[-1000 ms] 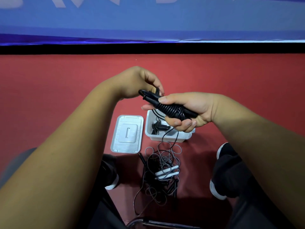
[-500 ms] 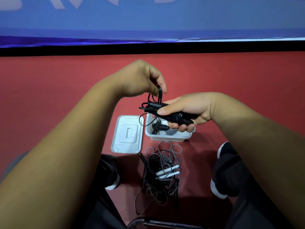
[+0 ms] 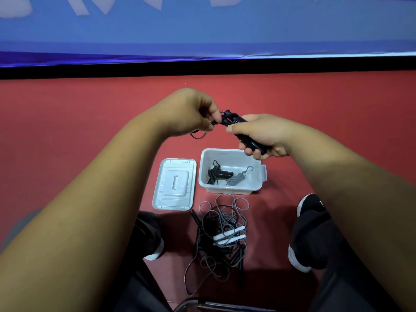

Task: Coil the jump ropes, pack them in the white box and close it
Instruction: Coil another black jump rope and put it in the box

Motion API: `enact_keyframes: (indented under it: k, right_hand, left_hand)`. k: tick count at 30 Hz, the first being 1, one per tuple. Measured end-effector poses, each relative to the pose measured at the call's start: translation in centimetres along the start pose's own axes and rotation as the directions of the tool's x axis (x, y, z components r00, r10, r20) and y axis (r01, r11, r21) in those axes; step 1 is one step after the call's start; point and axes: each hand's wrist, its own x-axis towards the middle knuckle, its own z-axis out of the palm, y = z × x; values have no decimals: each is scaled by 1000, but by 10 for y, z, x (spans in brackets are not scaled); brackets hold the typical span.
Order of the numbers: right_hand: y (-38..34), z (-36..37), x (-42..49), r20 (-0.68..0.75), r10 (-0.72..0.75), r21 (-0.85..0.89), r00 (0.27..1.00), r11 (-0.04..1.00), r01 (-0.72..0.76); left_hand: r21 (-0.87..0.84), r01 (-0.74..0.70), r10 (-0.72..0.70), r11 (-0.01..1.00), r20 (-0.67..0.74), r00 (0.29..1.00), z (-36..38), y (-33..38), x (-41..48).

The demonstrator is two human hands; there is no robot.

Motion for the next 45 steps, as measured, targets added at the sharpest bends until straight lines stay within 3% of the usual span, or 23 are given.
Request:
enact_keyframes:
  k: [5,8,11,15,20,23,27,32,36,45]
  right_hand:
    - [-3,9,3,-23,-70,146,997,987,73]
    - [-3,15,4,-58,-113,203,992,972,122]
    - [-4,18,4,-82,-115,241,990,961,132]
    - [-5,14,2,-78,-45,329,996,942,68]
    - [-8,6,-1,-23,46,439,999,898,-31]
    - [-10,0,-2,-17,48,453,999,891,-35]
    - [-12,-1,-6,-6,35,441,999,897,-28]
    - [-13,5,-10,29,-2,409,1000,912,-10]
    - [-15,9,-14,87,-14,347,996,938,-17]
    - [-13,13,-29,409,-17,285,912,952,-110]
  left_hand:
    - [134,166,-164,977,-25,986,17,-7,7]
    - [-81,256,-254,963,37,966,28,-11,10]
    - [-341,326,-326,881,59,943,34,-16,12]
    - [-504,238,-271,830,9,962,30,-19,13]
    - [-560,125,-139,819,18,990,21,-21,15]
    - [-513,82,-66,854,50,997,18,-20,13]
    - [-276,62,-55,959,35,998,12,-20,10]
    - [-157,71,-68,985,27,997,10,-23,11]
    - [-131,77,-74,988,28,997,12,-25,11]
    - [-189,-27,37,982,51,998,14,-24,9]
